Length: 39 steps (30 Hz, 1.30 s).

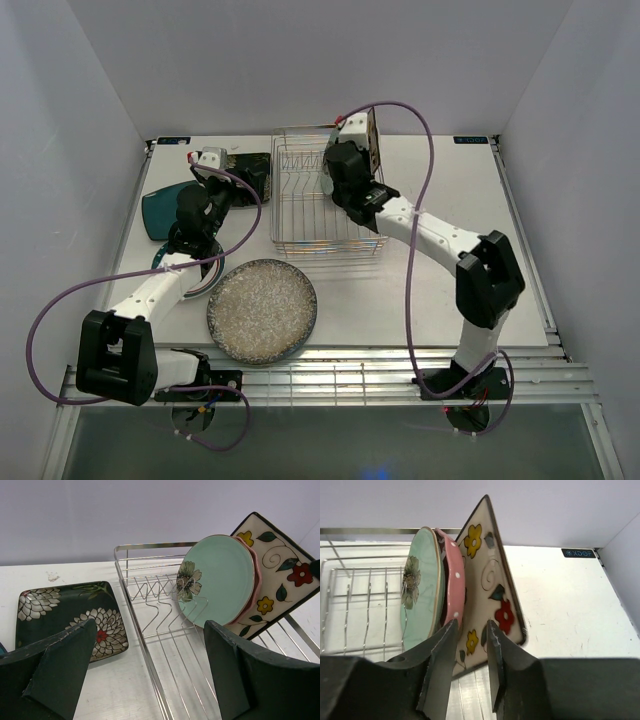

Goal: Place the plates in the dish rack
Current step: Insert the plate into the dish rack, then pick up the plate from the corner of the board.

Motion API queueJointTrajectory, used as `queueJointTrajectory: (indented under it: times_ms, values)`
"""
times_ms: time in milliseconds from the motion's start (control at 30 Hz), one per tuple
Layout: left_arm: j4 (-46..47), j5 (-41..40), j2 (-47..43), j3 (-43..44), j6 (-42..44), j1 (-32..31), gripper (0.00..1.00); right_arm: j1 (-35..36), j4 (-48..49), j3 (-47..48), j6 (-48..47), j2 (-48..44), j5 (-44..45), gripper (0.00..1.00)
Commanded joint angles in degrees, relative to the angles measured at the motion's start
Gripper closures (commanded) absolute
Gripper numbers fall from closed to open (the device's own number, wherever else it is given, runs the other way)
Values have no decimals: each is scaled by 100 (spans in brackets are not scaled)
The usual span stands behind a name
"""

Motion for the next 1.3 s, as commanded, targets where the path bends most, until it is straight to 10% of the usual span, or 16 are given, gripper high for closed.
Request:
queueJointTrajectory:
  times_ms: [0, 400, 800, 1267]
  values:
    - [98, -16, -44, -4, 55, 16, 2, 53, 761, -683, 460, -859, -226, 64]
    - [98, -77, 105, 40, 178, 16, 2, 290, 253, -2573, 1540, -2310, -200, 49]
    - [98, 45, -44, -4, 134, 25, 2, 281, 964, -5299, 1472, -5201, -1263, 0]
    - [98, 248, -140, -40, 108, 16, 2, 281, 469, -5185, 1780, -5035, -1333, 10]
